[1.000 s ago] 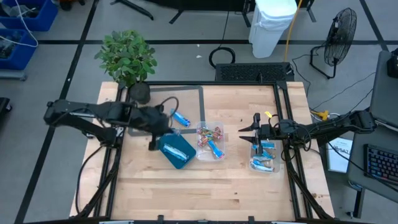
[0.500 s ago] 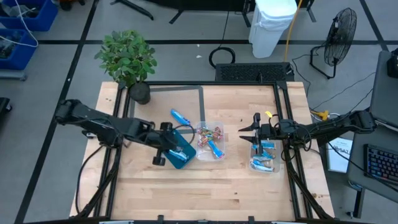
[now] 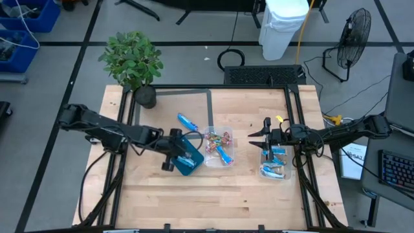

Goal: Pick and place Granola Bars by type
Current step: Put the blue granola bar into the blue bin

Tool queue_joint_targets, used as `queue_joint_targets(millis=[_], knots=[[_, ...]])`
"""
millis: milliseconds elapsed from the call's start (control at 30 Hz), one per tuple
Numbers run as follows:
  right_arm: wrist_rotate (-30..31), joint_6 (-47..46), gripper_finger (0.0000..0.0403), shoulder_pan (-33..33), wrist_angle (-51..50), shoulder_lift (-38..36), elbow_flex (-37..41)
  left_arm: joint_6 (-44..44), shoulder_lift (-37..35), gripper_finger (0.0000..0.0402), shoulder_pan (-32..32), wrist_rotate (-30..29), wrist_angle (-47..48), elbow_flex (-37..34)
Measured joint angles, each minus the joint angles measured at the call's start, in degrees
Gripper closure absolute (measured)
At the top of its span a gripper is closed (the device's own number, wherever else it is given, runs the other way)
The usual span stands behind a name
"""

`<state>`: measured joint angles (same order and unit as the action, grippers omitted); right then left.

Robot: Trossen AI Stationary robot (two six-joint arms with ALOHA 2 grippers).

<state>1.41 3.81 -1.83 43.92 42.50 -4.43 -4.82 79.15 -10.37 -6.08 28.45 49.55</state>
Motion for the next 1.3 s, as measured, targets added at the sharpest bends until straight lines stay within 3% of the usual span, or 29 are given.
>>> queue_joint_targets(millis=[933, 1300], knots=[[0.02, 0.02, 0.0289, -0.02, -0.04, 0.0, 0.0, -0.88, -0.18, 0.0399, 4.04, 1.65, -2.91, -2.53], [0.02, 0.04, 0.0289, -0.01, -0.68, 0.0, 0.02, -8.63, -11.66, 0.04, 2.02, -1.23, -0.18, 5.66]])
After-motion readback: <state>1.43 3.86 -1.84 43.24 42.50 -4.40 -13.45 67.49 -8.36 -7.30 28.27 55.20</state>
